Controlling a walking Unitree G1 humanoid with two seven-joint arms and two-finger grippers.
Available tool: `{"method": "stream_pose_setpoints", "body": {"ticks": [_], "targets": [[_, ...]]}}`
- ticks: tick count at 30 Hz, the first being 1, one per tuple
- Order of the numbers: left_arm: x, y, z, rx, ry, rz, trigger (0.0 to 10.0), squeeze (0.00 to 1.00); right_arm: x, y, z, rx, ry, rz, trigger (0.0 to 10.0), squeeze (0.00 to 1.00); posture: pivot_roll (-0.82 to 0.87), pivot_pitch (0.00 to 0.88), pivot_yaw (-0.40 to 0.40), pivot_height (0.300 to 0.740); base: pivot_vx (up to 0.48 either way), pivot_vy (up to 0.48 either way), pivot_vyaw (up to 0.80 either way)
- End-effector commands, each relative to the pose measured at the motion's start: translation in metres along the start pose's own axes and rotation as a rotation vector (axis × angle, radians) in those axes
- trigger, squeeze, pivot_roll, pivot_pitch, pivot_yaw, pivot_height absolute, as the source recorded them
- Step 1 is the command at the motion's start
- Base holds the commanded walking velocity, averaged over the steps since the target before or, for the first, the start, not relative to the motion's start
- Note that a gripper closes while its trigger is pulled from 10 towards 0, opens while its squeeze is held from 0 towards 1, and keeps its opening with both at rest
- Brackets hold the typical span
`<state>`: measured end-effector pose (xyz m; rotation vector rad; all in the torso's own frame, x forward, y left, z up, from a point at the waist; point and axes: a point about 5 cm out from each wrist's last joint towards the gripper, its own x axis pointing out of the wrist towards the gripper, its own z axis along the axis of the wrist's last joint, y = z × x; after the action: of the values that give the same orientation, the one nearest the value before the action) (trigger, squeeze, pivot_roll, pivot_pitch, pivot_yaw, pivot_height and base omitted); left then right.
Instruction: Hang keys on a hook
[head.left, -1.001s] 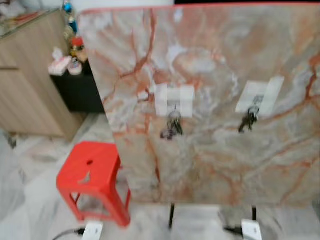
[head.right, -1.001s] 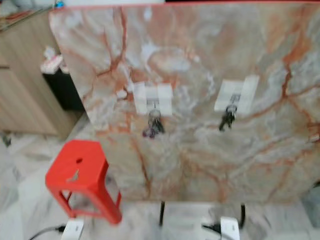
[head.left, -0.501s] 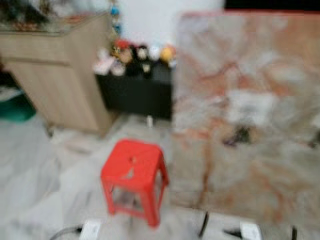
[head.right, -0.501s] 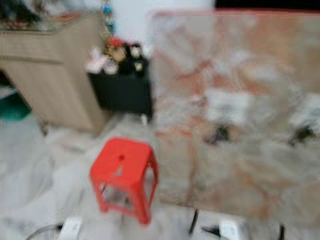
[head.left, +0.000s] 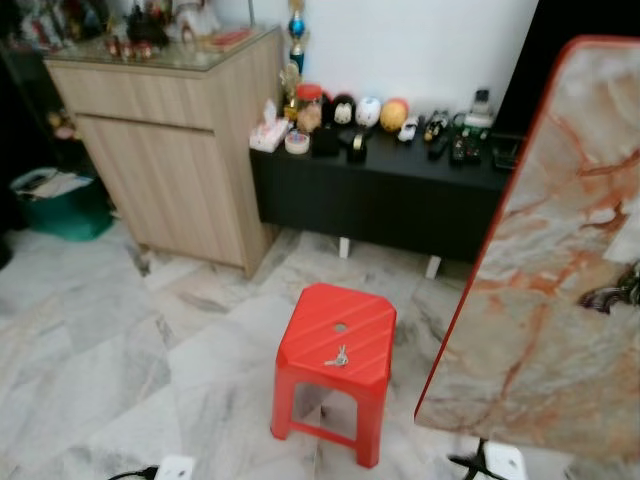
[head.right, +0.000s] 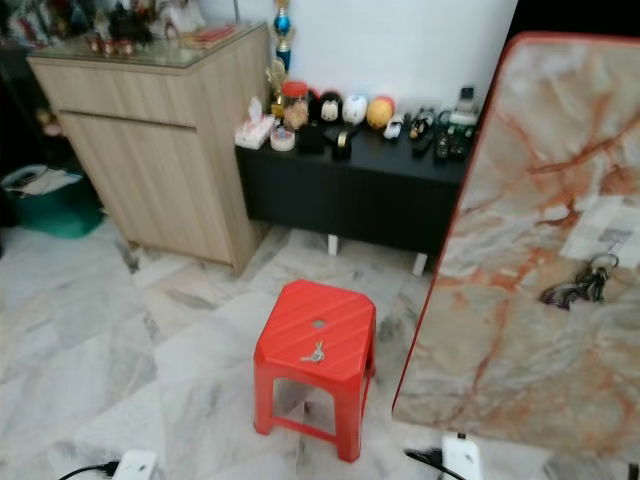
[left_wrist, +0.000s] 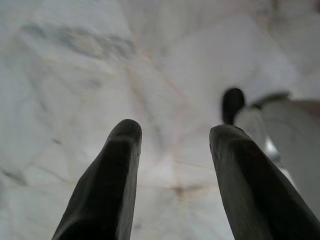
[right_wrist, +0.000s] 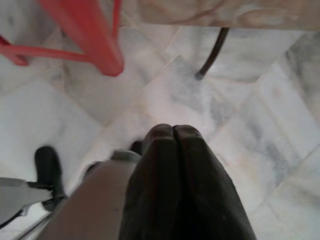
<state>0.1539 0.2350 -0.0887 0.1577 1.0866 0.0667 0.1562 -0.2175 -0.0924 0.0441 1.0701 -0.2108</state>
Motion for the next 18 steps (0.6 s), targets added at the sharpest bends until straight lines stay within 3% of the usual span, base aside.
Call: {"method": "stream_pose_setpoints", "body": {"ticks": [1, 7, 15, 16, 18], "targets": [[0.001, -0.004, 0.003, -0.001, -0.010, -0.014, 10.0, 0.00, -0.001, -0.009, -0.001, 0.020, 0.000, -0.027, 10.0, 0.00, 0.02, 0.000, 0.017, 0.740, 0.000, 0.480, 0.00], [0.001, -0.002, 0.004, -0.011, -0.016, -0.009, 10.0, 0.00, -0.001, -0.009, -0.001, 0.031, -0.004, -0.027, 10.0, 0.00, 0.02, 0.000, 0.016, 0.740, 0.000, 0.452, 0.00], [0.002, -0.013, 0.007, -0.014, -0.029, -0.025, 10.0, 0.00, -0.001, -0.009, 0.000, 0.055, -0.016, -0.027, 10.0, 0.00, 0.03, 0.000, 0.015, 0.740, 0.000, 0.000, 0.00], [0.002, -0.013, 0.007, -0.014, -0.029, -0.027, 10.0, 0.00, -0.001, -0.009, 0.000, 0.052, -0.018, -0.027, 10.0, 1.00, 0.03, 0.000, 0.015, 0.740, 0.000, 0.000, 0.00], [0.002, -0.014, 0.007, -0.014, -0.030, -0.028, 10.0, 0.00, -0.001, -0.008, 0.000, 0.055, -0.022, -0.025, 10.0, 1.00, 0.03, 0.000, 0.015, 0.740, 0.000, 0.000, 0.00]]}}
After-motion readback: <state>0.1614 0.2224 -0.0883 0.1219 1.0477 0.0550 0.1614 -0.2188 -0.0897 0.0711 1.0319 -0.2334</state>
